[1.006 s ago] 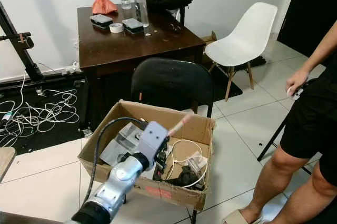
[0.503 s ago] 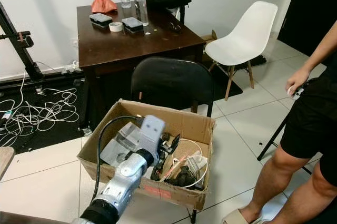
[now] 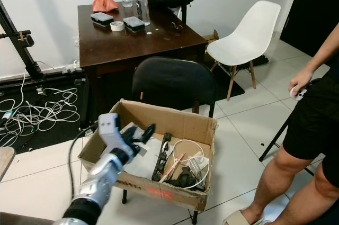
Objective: Picking trash to rubbish bin
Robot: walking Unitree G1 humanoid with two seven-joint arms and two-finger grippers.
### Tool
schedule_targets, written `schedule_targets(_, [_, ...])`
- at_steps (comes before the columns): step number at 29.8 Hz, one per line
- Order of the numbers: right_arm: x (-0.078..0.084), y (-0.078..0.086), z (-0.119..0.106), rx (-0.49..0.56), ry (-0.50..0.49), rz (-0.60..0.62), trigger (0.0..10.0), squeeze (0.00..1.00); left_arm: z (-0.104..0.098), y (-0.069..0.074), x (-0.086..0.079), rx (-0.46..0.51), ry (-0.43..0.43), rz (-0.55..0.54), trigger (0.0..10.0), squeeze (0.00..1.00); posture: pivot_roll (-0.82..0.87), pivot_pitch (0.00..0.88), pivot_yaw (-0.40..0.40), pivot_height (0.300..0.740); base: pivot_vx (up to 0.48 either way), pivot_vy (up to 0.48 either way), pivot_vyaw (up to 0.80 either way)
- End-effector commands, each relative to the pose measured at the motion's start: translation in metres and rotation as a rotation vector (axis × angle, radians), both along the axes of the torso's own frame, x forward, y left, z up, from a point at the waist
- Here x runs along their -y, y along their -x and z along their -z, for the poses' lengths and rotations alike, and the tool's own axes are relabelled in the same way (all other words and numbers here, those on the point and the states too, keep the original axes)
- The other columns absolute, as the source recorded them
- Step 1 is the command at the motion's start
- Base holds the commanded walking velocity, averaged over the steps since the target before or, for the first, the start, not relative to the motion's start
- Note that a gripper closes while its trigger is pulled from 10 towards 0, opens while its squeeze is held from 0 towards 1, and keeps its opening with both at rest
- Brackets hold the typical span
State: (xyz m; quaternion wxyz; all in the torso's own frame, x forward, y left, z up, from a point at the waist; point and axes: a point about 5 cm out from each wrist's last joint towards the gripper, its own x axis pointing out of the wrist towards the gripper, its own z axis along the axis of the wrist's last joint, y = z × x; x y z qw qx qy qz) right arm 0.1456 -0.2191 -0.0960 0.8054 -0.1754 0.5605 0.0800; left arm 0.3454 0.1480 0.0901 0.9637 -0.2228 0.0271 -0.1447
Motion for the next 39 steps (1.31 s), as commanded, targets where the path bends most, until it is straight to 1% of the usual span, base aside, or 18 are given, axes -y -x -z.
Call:
schedule_targets(1, [-0.001,0.008,0.003,-0.032,-0.002,0.002,10.0,0.00,0.025,0.011,-0.031,-0.113,-0.023,-0.139,10.0,0.00,-0.18,0.182,0.039,0.740,0.000,0.000,0.00])
schedule_targets(2, [-0.001,0.008,0.003,-0.032,-0.002,0.002,10.0,0.00,0.035,0.017,-0.043,-0.161,-0.039,-0.186,10.0,0.00,-0.18,0.182,0.039,0.740,0.000,0.000,0.00])
schedule_targets(3, [-0.001,0.008,0.003,-0.032,-0.002,0.002,10.0,0.00,0.035,0.017,-0.043,-0.161,-0.039,-0.186,10.0,0.00,-0.18,0.182,0.039,0.740,0.000,0.000,0.00])
schedule_targets(5, [-0.001,0.008,0.003,-0.033,-0.002,0.001,10.0,0.00,0.055,0.032,-0.067,-0.269,-0.073,-0.277,10.0,0.00,-0.17,0.181,0.038,0.740,0.000,0.000,0.00])
schedule_targets(6, [-0.001,0.008,0.003,-0.033,-0.002,0.001,10.0,0.00,0.055,0.032,-0.067,-0.269,-0.073,-0.277,10.0,0.00,-0.17,0.181,0.038,0.740,0.000,0.000,0.00])
schedule_targets(7, [-0.001,0.008,0.003,-0.033,-0.002,0.000,10.0,0.00,0.064,0.040,-0.075,-0.315,-0.060,-0.318,10.0,0.00,-0.17,0.181,0.037,0.740,0.000,0.000,0.00])
schedule_targets(8, [-0.001,0.008,0.003,-0.033,-0.002,0.000,10.0,0.00,0.064,0.040,-0.075,-0.315,-0.060,-0.318,10.0,0.00,-0.17,0.181,0.037,0.740,0.000,0.000,0.00])
schedule_targets(10, [-0.001,0.008,0.003,-0.033,-0.002,-0.002,10.0,0.00,0.085,0.061,-0.091,-0.431,-0.046,-0.399,10.0,0.00,-0.17,0.181,0.038,0.740,0.000,0.000,0.00])
schedule_targets(12, [-0.002,0.009,0.003,-0.034,-0.002,-0.003,10.0,0.00,0.101,0.079,-0.098,-0.519,-0.082,-0.432,10.0,0.00,-0.17,0.182,0.039,0.740,0.000,0.000,0.00])
schedule_targets(13, [-0.002,0.009,0.003,-0.034,-0.002,-0.003,10.0,0.00,0.101,0.079,-0.098,-0.519,-0.082,-0.432,10.0,0.00,-0.17,0.182,0.039,0.740,0.000,0.000,0.00])
schedule_targets(16, [-0.002,0.009,0.004,-0.034,-0.004,-0.004,10.0,0.00,0.121,0.102,-0.101,-0.631,-0.159,-0.433,10.0,0.00,-0.17,0.184,0.040,0.740,0.000,0.000,0.00])
schedule_targets(17, [-0.002,0.009,0.004,-0.034,-0.004,-0.004,10.0,0.00,0.121,0.102,-0.101,-0.631,-0.159,-0.433,10.0,0.00,-0.17,0.184,0.040,0.740,0.000,0.000,0.00])
schedule_targets(18, [-0.003,0.009,0.004,-0.034,-0.004,-0.004,10.0,0.00,0.128,0.110,-0.101,-0.674,-0.174,-0.432,10.0,0.00,-0.17,0.185,0.042,0.740,0.000,0.000,0.00])
schedule_targets(19, [-0.003,0.009,0.004,-0.034,-0.004,-0.004,10.0,0.00,0.128,0.110,-0.101,-0.674,-0.174,-0.432,10.0,0.00,-0.17,0.185,0.042,0.740,0.000,0.000,0.00])
schedule_targets(22, [-0.003,0.009,0.004,-0.036,-0.007,-0.004,10.0,0.00,0.144,0.133,-0.098,-0.773,-0.232,-0.412,10.0,0.00,-0.16,0.188,0.043,0.740,-0.289,0.000,0.00])
schedule_targets(27, [-0.003,0.009,0.004,-0.038,-0.008,-0.004,10.0,0.00,0.155,0.148,-0.092,-0.831,-0.271,-0.378,10.0,0.00,-0.16,0.190,0.045,0.740,-0.298,0.000,0.00])
schedule_targets(28, [-0.004,0.009,0.004,-0.038,-0.009,-0.004,10.0,0.00,0.161,0.157,-0.087,-0.865,-0.291,-0.352,10.0,0.00,-0.16,0.189,0.047,0.740,-0.300,0.000,0.00])
schedule_targets(39, [-0.003,0.009,0.004,-0.037,-0.007,-0.004,10.0,0.00,0.173,0.175,-0.076,-0.932,-0.337,-0.292,10.0,0.00,-0.17,0.181,0.046,0.740,-0.291,0.000,0.00])
